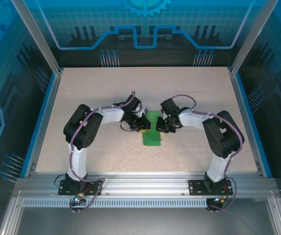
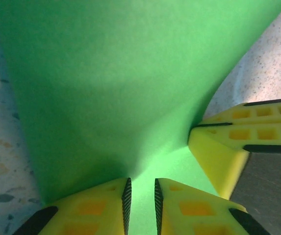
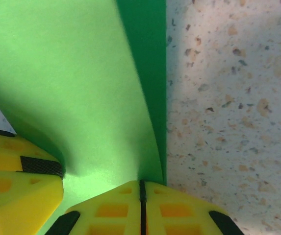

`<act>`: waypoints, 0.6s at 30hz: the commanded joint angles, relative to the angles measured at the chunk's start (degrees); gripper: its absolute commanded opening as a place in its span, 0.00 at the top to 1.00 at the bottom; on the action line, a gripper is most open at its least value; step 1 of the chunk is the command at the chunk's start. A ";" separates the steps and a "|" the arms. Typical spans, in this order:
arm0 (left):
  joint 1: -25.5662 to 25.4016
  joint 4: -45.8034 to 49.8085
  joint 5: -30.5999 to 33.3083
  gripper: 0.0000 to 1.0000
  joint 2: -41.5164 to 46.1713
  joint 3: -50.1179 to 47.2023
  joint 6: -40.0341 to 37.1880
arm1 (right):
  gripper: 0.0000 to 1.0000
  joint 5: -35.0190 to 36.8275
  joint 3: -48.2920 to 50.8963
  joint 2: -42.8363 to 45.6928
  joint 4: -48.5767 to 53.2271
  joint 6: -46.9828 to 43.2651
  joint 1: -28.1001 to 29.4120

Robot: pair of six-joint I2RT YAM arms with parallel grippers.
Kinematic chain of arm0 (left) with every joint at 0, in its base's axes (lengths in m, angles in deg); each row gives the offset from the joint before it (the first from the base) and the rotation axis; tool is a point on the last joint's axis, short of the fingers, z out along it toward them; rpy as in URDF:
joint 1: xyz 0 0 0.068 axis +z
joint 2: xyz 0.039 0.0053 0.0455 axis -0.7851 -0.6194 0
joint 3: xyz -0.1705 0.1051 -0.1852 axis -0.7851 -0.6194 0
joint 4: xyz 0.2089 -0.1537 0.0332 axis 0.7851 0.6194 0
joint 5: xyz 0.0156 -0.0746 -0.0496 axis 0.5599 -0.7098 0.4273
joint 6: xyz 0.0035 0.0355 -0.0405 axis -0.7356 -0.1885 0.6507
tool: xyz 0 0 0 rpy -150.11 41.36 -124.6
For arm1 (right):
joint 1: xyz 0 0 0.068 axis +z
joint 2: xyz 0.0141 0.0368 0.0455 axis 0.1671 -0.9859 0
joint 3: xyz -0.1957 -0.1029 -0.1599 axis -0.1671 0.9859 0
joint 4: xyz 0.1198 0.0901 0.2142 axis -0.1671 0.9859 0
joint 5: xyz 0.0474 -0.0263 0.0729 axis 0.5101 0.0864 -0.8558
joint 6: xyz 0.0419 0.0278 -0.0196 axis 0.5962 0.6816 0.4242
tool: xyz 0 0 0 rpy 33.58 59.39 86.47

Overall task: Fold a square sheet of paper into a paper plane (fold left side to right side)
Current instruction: Hold the square sheet of paper at the center of the table.

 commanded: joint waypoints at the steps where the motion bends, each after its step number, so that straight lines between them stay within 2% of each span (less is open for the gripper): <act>1: -0.38 2.34 -0.60 0.77 -1.31 0.88 -0.52 | 0.91 3.18 2.42 -3.79 5.63 -0.80 0.54; 18: -0.72 4.28 1.14 0.77 -2.64 -0.06 0.14 | 0.91 -6.61 1.35 5.58 -6.74 -3.66 -2.98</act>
